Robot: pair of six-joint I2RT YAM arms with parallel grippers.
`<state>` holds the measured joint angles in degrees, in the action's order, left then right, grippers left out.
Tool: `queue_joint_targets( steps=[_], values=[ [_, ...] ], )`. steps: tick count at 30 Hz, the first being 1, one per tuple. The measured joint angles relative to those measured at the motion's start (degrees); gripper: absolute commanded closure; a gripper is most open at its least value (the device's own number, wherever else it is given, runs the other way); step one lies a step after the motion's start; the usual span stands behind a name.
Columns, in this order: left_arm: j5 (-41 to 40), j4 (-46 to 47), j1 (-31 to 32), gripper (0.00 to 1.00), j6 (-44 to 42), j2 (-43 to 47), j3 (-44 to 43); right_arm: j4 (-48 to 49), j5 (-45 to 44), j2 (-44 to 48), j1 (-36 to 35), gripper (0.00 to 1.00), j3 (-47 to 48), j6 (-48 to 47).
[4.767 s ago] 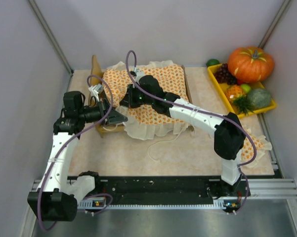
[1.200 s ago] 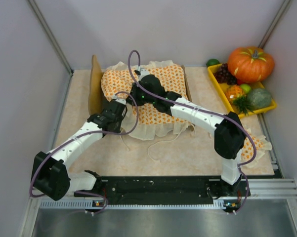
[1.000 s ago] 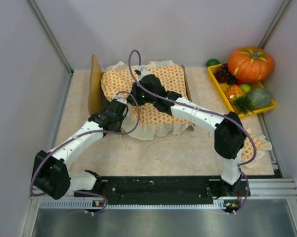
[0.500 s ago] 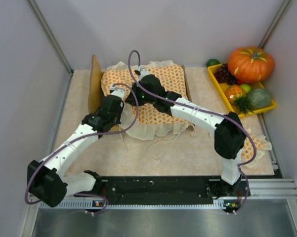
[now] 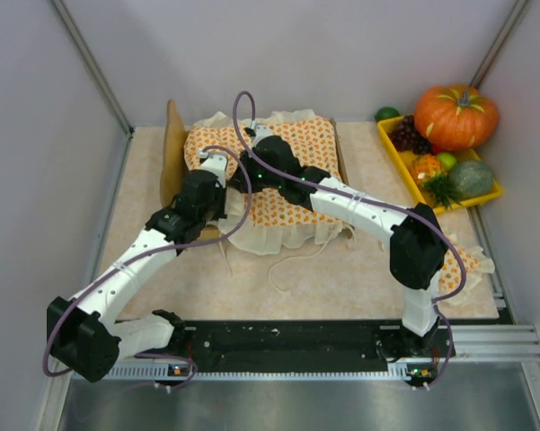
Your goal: Set up the pet bed
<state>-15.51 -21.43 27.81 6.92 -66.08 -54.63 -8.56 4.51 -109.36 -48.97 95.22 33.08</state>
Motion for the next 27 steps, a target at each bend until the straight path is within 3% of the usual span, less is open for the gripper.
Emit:
queue_joint_targets(
  steps=[13, 18, 27],
  values=[
    [8.85, 0.42, 0.00, 1.00, 5.68, 4.09, 2.03, 0.04, -0.09, 0.00, 0.02, 1.00, -0.44, -0.02],
    [8.70, 0.44, 0.00, 1.00, 5.86, 6.84, 2.01, 0.02, -0.09, 0.00, 0.00, 1.00, -0.44, -0.02],
    [4.59, 0.02, -0.20, 1.00, 4.79, 2.84, 2.08, 0.02, -0.04, 0.00, 0.02, 1.00, -0.46, 0.00]
  ],
)
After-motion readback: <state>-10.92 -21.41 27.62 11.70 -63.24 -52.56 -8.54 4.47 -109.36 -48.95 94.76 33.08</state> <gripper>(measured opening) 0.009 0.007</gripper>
